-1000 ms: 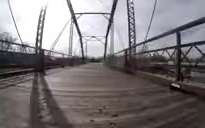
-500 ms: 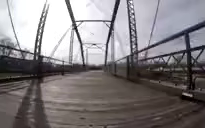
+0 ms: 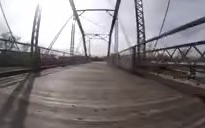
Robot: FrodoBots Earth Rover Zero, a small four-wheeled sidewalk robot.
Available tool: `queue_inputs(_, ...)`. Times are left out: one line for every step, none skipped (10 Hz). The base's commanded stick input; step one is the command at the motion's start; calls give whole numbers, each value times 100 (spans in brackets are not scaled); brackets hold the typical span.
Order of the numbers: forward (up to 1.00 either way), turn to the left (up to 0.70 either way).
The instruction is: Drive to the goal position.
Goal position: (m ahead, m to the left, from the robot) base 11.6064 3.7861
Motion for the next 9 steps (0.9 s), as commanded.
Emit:
queue_inputs(100,0)
queue_inputs(100,0)
queue_inputs(100,0)
queue_inputs(100,0)
queue_inputs(100,0)
queue_inputs(100,0)
queue_inputs(100,0)
queue_inputs(100,0)
queue_inputs(100,0)
